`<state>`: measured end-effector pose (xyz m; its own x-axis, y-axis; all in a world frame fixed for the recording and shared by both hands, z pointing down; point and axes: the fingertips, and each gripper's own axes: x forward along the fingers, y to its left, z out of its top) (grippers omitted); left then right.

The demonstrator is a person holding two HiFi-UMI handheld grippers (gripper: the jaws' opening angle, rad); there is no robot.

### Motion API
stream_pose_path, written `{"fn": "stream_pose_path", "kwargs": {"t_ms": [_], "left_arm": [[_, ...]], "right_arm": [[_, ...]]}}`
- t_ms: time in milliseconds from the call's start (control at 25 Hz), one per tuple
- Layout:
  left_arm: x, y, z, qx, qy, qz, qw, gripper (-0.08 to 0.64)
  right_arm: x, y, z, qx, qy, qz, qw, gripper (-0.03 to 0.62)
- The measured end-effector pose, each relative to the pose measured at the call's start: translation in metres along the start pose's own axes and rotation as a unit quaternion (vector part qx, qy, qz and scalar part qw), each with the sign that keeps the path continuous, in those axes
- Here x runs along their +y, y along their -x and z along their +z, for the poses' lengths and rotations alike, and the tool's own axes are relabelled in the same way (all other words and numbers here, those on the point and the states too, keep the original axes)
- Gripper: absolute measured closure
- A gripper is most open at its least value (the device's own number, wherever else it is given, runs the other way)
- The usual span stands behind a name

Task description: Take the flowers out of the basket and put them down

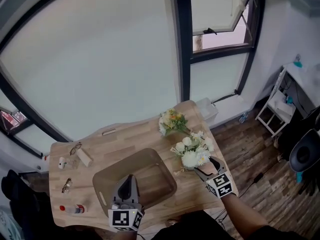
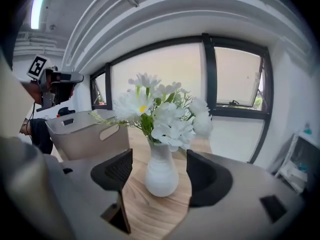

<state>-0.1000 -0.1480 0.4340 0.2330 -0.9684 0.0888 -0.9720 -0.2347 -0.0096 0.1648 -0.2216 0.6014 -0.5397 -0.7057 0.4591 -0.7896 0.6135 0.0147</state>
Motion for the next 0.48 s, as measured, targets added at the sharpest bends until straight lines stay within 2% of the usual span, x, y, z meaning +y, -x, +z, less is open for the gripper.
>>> {"fn": "stream_pose_path", "kwargs": {"t_ms": [280, 360, 480], "left_arm": [[0.006, 0.006, -0.015, 0.006, 0.015, 0.009, 0.9998, 0.558], [0.009, 0.009, -0.018, 0.006, 0.016, 0.011, 0.9998, 0.558], [0.009, 0.01, -0.018, 0.005, 0.016, 0.012, 0.9998, 0.558]], "right_arm": [[-0.004, 0.046, 0.022, -0.041, -0.011, -0.01, 0.999, 0.26], [-0.012, 0.061, 0.033, -0.064, -0.003, -0.036, 0.997, 0.409], [-0.021, 0.073, 0.046, -0.085, -0.001, -0.048, 0.995, 0.501]]}}
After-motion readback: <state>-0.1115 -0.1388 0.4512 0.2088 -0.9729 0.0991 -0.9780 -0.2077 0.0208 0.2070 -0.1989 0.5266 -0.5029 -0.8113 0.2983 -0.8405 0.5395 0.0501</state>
